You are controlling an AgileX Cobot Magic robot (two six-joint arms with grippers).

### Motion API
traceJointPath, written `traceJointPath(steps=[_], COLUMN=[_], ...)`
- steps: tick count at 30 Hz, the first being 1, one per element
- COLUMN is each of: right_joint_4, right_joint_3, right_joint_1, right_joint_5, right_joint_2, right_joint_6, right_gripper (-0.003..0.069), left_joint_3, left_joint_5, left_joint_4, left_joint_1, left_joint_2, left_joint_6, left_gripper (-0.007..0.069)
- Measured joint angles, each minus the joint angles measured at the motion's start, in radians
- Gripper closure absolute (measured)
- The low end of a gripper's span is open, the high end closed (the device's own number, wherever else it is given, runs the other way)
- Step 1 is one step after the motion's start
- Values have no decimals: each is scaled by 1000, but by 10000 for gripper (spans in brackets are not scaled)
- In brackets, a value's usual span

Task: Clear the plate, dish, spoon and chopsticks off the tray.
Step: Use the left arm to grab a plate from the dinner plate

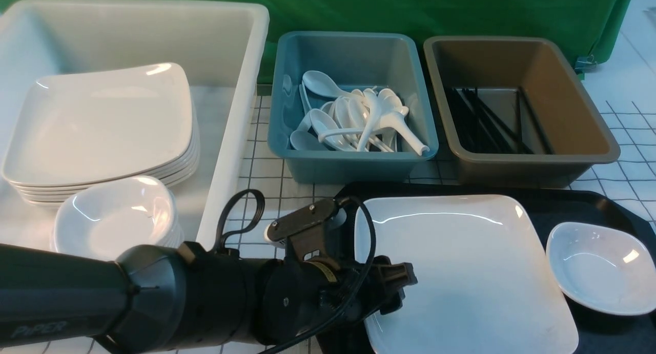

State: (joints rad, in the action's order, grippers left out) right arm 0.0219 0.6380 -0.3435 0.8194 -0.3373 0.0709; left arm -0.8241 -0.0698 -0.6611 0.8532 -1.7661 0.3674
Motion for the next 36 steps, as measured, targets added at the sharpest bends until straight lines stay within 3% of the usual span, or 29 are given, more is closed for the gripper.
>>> traceJointPath(steps=[17, 28, 36], right_joint_4=[0, 0, 0], right_joint_3=[0, 0, 0], right_joint_1=[0, 0, 0], right_joint_5=[0, 0, 3], right_joint_2=[0, 0, 0], right_joint_6=[2, 0, 1], right_gripper=[459, 450, 449], left_joint_3=[1, 1, 1], left_joint_5=[18, 51, 49], left_joint_4=[29, 31, 56], left_joint_1=[0, 0, 0], left_joint_2=[-2, 14, 121], left_joint_6=[11, 10, 0], left_gripper=[266, 487, 512])
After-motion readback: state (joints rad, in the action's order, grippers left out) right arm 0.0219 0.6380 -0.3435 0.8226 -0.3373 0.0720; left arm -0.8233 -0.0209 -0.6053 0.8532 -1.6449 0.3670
